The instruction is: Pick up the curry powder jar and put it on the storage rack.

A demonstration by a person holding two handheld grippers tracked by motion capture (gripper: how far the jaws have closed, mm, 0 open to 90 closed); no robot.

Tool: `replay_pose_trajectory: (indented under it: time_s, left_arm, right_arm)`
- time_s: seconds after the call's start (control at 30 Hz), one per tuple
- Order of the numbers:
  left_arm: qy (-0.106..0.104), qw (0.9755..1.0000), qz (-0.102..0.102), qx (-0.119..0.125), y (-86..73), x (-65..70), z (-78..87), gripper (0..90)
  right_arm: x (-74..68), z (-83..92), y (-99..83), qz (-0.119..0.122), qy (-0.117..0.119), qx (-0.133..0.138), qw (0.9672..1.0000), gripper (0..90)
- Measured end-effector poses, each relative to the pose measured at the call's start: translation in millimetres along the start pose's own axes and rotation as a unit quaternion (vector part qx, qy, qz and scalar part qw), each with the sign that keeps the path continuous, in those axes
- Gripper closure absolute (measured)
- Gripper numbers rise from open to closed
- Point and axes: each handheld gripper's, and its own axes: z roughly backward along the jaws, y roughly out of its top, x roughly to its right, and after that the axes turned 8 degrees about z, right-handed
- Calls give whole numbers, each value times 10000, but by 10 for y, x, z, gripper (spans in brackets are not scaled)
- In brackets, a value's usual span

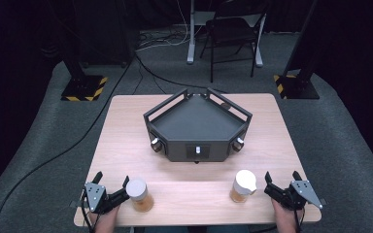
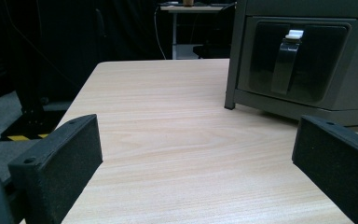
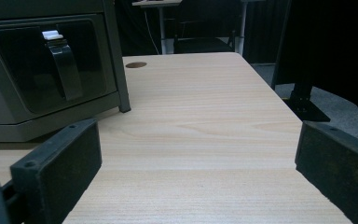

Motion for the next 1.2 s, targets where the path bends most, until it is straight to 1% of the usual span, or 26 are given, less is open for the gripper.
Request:
replay_pose_trajectory:
  time_s: [0.2, 0.3, 0.33, 0.5, 0.63, 0.77, 0.9, 1.0, 1.03, 1.07, 1.1, 1.17, 1.2]
  left_arm:
    - [-12, 10000, 36, -65, 25, -15, -1, 7]
    - [-56, 9999, 75, -111, 57, -49, 7, 8]
    - [-70, 9998, 103, -145, 74, -82, 19, 8]
    - [-99, 9997, 135, -166, 93, -143, 55, 10]
    - [-206, 9995, 150, -190, 110, -191, 81, 11]
    - [-261, 9995, 55, -176, 125, -183, 115, 11]
    - [-306, 9995, -17, -103, 134, -175, 163, 11]
    - [-412, 9991, -51, -69, 148, -190, 209, 12]
    - [-412, 9991, -51, -69, 148, -190, 209, 13]
    - [-472, 9988, -76, -71, 159, -198, 224, 13]
    - [-472, 9988, -76, -71, 159, -198, 224, 13]
    - [-548, 9984, -86, -73, 168, -210, 238, 14]
    - [-575, 9982, -126, -79, 175, -215, 258, 14]
  right_arm:
    - [4, 1, -4, -20, 6, 10, 10000, 0]
    - [4, 2, -6, -22, 1, 19, 10000, 0]
    - [5, 3, -10, -24, 3, 29, 10000, 0]
    - [10, 4, -12, -33, 12, 36, 10000, 0]
    - [16, 5, -15, -58, 20, 42, 10000, 0]
    - [24, 5, -17, -88, 27, 43, 9999, 0]
    - [29, 5, -18, -95, 38, 47, 9999, 0]
    - [31, 6, -20, -99, 43, 52, 9999, 0]
    - [31, 6, -19, -100, 43, 49, 9999, 0]
    - [31, 6, -19, -100, 42, 50, 9999, 0]
    - [31, 6, -19, -100, 42, 50, 9999, 0]
    - [33, 7, -21, -102, 50, 54, 9999, 0]
    - [34, 8, -23, -107, 50, 61, 9999, 0]
